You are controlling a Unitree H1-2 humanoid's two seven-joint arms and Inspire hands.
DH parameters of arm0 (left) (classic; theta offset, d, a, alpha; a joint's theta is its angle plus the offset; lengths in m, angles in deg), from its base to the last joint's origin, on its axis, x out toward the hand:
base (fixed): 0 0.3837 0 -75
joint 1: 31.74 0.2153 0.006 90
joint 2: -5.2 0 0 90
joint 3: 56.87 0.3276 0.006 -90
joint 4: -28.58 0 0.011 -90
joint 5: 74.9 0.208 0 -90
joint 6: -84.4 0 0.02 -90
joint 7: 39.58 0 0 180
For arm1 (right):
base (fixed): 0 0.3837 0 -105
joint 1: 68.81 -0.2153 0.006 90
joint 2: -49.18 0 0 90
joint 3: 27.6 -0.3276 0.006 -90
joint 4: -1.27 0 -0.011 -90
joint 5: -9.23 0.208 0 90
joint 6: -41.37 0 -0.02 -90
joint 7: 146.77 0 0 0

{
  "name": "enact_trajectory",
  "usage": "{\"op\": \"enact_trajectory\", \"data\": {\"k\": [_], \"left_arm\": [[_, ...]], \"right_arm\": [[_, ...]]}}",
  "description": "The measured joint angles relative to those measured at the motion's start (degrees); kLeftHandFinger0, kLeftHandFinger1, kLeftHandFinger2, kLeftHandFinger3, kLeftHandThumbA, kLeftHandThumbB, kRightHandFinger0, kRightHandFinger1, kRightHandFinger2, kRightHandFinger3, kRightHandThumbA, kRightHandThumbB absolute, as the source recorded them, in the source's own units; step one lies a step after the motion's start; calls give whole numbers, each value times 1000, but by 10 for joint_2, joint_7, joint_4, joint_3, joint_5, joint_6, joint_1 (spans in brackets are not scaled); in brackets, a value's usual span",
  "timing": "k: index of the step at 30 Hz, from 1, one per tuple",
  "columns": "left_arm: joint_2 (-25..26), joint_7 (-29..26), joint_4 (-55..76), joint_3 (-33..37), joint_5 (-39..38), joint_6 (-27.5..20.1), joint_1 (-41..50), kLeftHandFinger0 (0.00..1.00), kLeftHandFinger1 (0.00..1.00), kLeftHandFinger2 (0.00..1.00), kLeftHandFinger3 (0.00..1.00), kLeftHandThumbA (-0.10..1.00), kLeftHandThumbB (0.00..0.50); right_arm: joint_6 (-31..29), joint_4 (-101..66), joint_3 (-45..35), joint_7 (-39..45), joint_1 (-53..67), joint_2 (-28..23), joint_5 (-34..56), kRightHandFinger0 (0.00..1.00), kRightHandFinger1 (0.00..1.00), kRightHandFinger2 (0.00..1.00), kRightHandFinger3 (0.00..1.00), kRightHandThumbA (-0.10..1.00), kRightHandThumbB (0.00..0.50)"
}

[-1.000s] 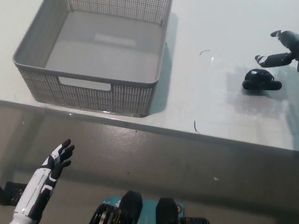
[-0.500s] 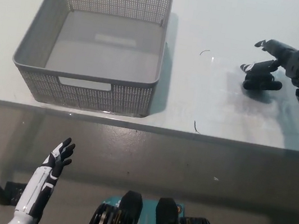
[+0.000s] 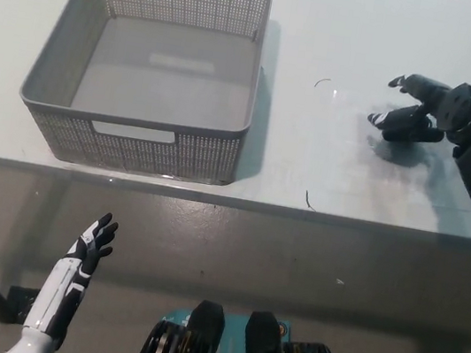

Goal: Use the right hand to pick up a webcam and put it into a container on the left side

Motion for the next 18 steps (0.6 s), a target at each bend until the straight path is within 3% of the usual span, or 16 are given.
{"op": "enact_trajectory", "data": {"k": [6, 7, 18], "left_arm": [[0, 0, -5, -1, -2, 0, -1, 1000, 1000, 1000, 1000, 1000, 110], [0, 0, -5, -1, -2, 0, -1, 1000, 1000, 1000, 1000, 1000, 110], [1, 0, -5, -3, -5, 0, -2, 1000, 1000, 1000, 1000, 1000, 100]], "right_arm": [[4, 18, 31, -1, 0, 11, -14, 1000, 1000, 1000, 1000, 568, 500], [5, 21, 34, -2, 0, 13, -16, 1000, 1000, 1000, 1000, 620, 500], [6, 49, 78, -24, 1, 15, -41, 1000, 1000, 1000, 1000, 633, 500]]}}
